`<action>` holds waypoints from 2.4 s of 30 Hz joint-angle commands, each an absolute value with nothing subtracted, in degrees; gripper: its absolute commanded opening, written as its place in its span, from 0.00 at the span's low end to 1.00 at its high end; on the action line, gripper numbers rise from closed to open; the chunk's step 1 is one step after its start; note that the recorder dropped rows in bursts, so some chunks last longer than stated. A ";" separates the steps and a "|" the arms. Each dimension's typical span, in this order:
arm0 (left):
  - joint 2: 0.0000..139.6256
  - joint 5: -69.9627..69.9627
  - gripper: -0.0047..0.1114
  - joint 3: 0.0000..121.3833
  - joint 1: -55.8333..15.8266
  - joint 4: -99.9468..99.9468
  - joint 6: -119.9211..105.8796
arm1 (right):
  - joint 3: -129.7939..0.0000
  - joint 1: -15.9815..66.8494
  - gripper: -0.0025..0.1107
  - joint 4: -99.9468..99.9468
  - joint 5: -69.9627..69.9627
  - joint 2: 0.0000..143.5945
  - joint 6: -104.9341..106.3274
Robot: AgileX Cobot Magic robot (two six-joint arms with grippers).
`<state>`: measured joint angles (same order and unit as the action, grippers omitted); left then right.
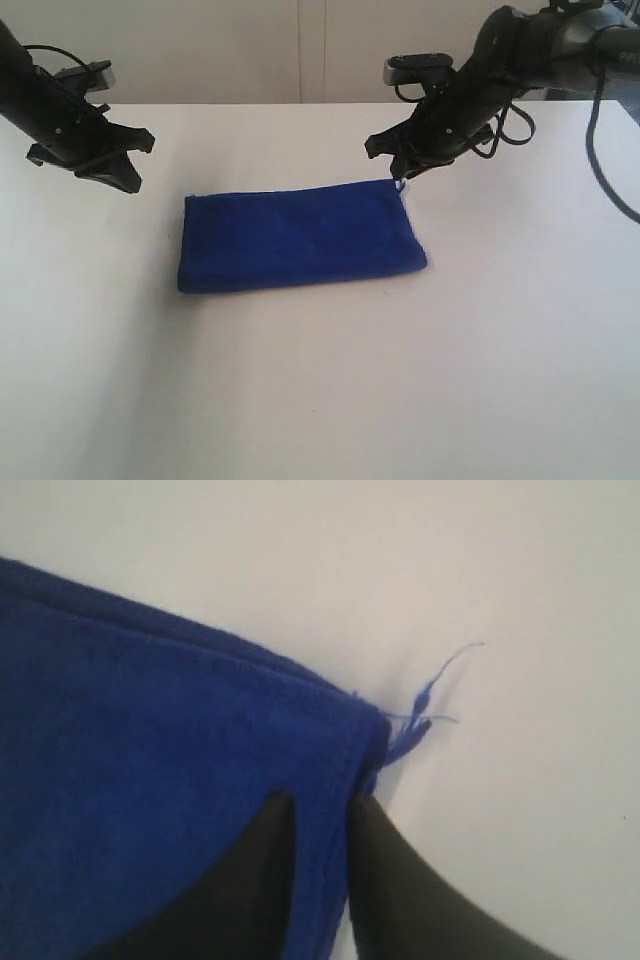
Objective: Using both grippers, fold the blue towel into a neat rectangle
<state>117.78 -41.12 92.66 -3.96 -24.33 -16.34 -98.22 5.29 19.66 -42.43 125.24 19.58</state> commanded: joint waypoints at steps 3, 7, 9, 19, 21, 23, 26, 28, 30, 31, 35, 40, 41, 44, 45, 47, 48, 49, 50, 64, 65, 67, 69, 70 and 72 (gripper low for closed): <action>115.79 -43.40 0.04 89.12 -3.81 -24.60 -17.12 | -99.51 5.12 0.29 20.90 -36.50 127.57 20.84; 115.24 -41.51 0.04 85.77 -3.81 -24.48 -18.06 | -99.51 5.12 0.29 20.95 -35.02 128.66 20.84; 115.35 -40.88 0.04 84.81 -3.81 -24.48 -18.16 | -99.51 5.12 0.29 21.05 -34.75 129.45 20.84; 115.35 -37.69 0.04 82.35 -3.81 -24.48 -18.16 | -99.51 5.12 0.24 26.27 -32.96 130.91 23.96; 115.35 -37.68 0.04 82.23 -3.81 -24.48 -18.16 | -99.51 5.12 0.23 26.45 -32.96 131.02 23.96; 115.35 -37.68 0.04 82.23 -3.81 -24.48 -18.16 | -99.51 5.12 0.22 26.55 -32.94 131.44 23.96; 115.35 -37.68 0.04 82.23 -3.81 -24.48 -18.16 | -99.51 5.12 0.22 26.72 -32.46 131.71 23.96; 115.35 -37.68 0.04 82.23 -3.81 -24.48 -18.16 | -99.51 5.12 0.22 26.86 -32.01 131.71 23.96; 115.35 -37.68 0.04 82.23 -3.81 -24.48 -18.16 | -99.51 5.12 0.22 26.86 -31.71 131.71 23.96; 115.35 -37.68 0.04 82.23 -3.81 -24.48 -18.16 | -99.51 5.12 0.21 26.86 -31.71 131.71 23.96; 115.35 -37.68 0.04 82.23 -3.81 -24.48 -18.16 | -99.51 5.12 0.07 26.86 -31.59 131.71 23.96; 115.35 -37.57 0.04 82.25 -3.81 -24.48 -18.16 | -99.51 5.12 0.02 26.86 -31.59 131.71 23.96; 115.35 -37.57 0.04 82.25 -3.81 -24.48 -18.16 | -99.51 5.12 0.02 26.86 -31.59 131.71 23.96; 115.35 -37.57 0.04 82.25 -3.81 -24.48 -18.16 | -99.51 5.12 0.02 26.73 -31.59 130.87 23.82; 115.35 -37.57 0.04 82.25 -3.81 -24.48 -18.16 | -99.51 5.12 0.02 26.73 -31.59 130.66 23.82; 115.35 -37.57 0.04 82.25 -3.81 -24.48 -18.16 | -99.51 5.04 0.02 26.30 -31.59 129.66 23.10; 115.35 -37.57 0.04 82.25 -3.81 -24.48 -18.16 | -99.51 5.04 0.02 25.38 -31.59 129.38 22.26; 115.35 -37.57 0.04 82.25 -3.81 -24.48 -18.16 | -99.51 5.04 0.02 24.73 -31.59 129.05 21.11; 115.35 -37.57 0.04 82.25 -3.81 -24.48 -18.16 | -99.51 4.99 0.02 24.19 -31.59 128.80 20.31; 115.35 -37.57 0.04 82.25 -3.81 -24.48 -18.16 | -99.51 4.99 0.02 20.82 -30.23 131.43 16.68; 115.35 -37.57 0.04 82.25 -3.81 -24.48 -18.16 | -99.51 4.99 0.02 20.82 -29.92 131.57 16.68; 115.35 -37.57 0.04 82.25 -3.81 -24.48 -18.16 | -99.51 4.99 0.02 20.82 -29.61 132.05 16.68; 115.35 -37.57 0.04 82.25 -3.81 -24.48 -18.16 | -99.51 4.99 0.02 20.82 -29.47 132.69 16.68; 115.35 -37.57 0.04 82.25 -3.81 -24.48 -18.16 | -99.51 4.99 0.02 20.82 -29.47 132.98 16.68; 115.35 -37.57 0.04 82.25 -3.81 -24.48 -18.16 | -99.51 4.99 0.02 20.82 -29.47 133.56 16.68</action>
